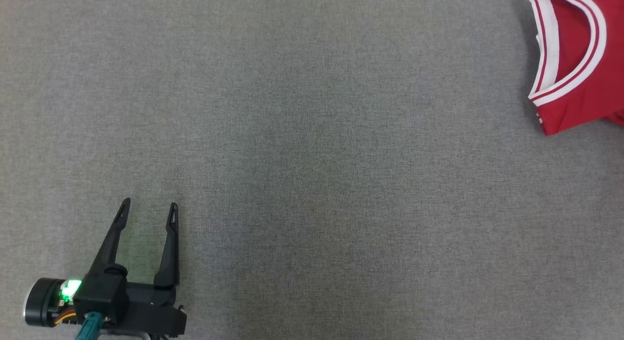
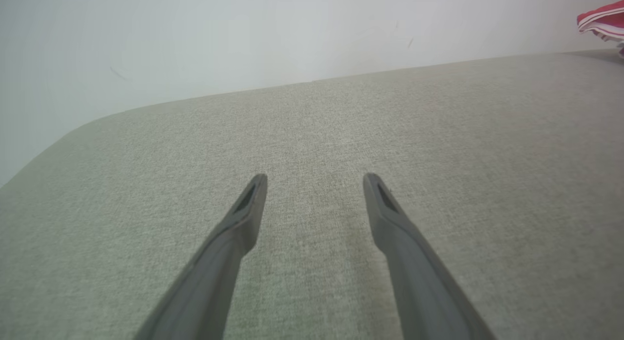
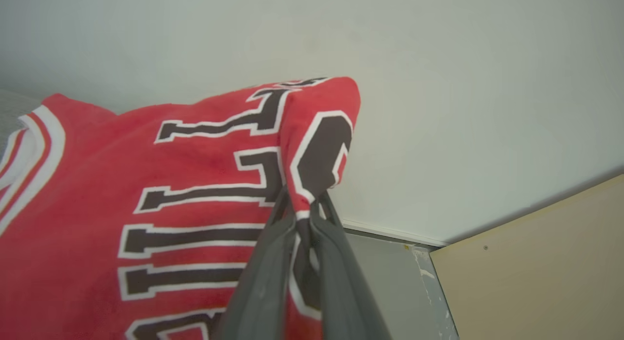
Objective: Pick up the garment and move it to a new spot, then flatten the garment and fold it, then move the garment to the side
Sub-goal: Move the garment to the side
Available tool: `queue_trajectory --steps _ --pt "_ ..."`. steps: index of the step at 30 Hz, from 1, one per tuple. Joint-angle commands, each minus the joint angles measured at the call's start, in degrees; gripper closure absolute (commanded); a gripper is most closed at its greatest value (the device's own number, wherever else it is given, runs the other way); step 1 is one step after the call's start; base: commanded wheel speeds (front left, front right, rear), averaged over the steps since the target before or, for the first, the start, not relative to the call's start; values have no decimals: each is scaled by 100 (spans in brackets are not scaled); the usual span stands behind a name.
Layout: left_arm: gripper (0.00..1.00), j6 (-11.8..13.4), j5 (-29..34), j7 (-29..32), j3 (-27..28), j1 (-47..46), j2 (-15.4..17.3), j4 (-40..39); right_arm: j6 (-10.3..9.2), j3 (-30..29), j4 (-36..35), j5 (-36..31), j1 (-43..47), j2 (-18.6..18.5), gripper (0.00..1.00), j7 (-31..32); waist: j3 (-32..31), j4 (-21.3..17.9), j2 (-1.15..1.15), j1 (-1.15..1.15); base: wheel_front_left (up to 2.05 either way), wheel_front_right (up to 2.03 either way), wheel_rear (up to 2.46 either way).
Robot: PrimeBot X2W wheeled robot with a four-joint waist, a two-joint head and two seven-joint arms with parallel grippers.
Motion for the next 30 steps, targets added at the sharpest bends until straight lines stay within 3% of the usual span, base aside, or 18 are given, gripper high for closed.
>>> queue_trajectory --steps 1,4,5,7,14,24,27,30 --pt "0 -36 40 -15 8 -80 21 -22 -13 -23 33 -54 -111 -73 100 25 57 2 -1 0 0 0 0" --pt "0 -38 34 -15 30 -132 47 -31 -13 -112 38 -189 -102 -89 100 101 116 6 -1 0 0 0 0" --pt "0 -39 31 -15 44 -143 53 -33 -13 -155 41 -211 -86 -92 51 161 129 4 -1 0 0 0 0" --pt "0 -40 24 -15 72 -139 58 -26 -13 -261 44 -241 3 -52 0 293 134 -7 -1 0 0 0 0" --pt "0 -39 -6 -15 170 -30 9 70 -13 -544 39 -597 78 62 0 343 -46 -80 -1 0 0 0 0" --pt "0 20 -30 -15 320 286 -124 191 -13 -1335 3 -393 443 828 0 -511 -678 -230 -1 0 0 0 0" --pt "0 58 -21 -15 366 437 -172 201 -13 -1469 -197 -357 809 1125 0 -607 -902 -276 -1 0 0 0 0" --pt "0 58 -26 -15 400 564 -210 205 -13 -1878 -861 -214 1299 1254 0 -621 -1086 -297 -1 0 0 0 0"
